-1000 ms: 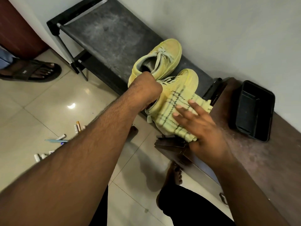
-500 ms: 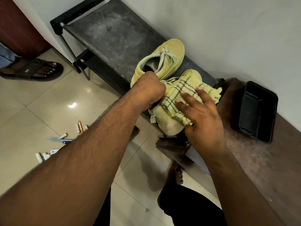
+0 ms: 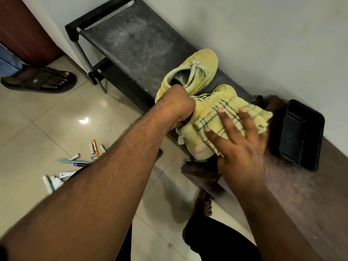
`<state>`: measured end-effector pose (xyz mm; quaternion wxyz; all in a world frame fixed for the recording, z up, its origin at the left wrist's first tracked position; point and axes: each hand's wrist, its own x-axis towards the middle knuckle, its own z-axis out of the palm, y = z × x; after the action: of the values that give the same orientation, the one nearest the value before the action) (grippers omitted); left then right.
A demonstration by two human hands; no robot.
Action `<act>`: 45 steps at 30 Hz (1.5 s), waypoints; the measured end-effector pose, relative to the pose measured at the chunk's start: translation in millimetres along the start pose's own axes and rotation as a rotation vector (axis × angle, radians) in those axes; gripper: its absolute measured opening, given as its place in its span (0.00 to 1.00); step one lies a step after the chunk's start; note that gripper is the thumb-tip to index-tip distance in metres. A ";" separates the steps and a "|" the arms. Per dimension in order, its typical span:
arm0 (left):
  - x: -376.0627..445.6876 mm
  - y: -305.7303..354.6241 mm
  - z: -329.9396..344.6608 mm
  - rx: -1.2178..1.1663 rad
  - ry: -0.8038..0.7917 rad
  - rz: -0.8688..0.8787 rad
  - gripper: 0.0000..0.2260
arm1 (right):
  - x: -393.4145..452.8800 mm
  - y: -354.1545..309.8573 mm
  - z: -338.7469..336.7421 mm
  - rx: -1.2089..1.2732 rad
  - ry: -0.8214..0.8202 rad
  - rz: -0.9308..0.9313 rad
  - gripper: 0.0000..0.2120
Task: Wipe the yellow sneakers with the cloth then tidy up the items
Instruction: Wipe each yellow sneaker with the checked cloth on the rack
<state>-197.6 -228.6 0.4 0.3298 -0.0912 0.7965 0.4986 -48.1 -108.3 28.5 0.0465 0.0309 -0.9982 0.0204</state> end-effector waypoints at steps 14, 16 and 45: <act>2.7 -2.0 1.1 0.062 0.066 0.044 0.10 | -33.4 -22.1 6.2 -0.116 -0.161 -0.290 0.28; 1.4 -0.4 1.4 0.081 0.071 0.057 0.09 | -25.8 -20.5 6.7 -0.096 -0.167 -0.263 0.28; -6.3 2.4 -0.4 0.051 0.058 0.008 0.11 | -29.2 -29.9 -16.7 0.634 -0.154 0.362 0.32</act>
<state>-194.1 -228.9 6.2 0.3067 -0.0942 0.8184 0.4767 -15.6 -135.7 43.5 -0.0448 -0.1316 -0.9323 0.3340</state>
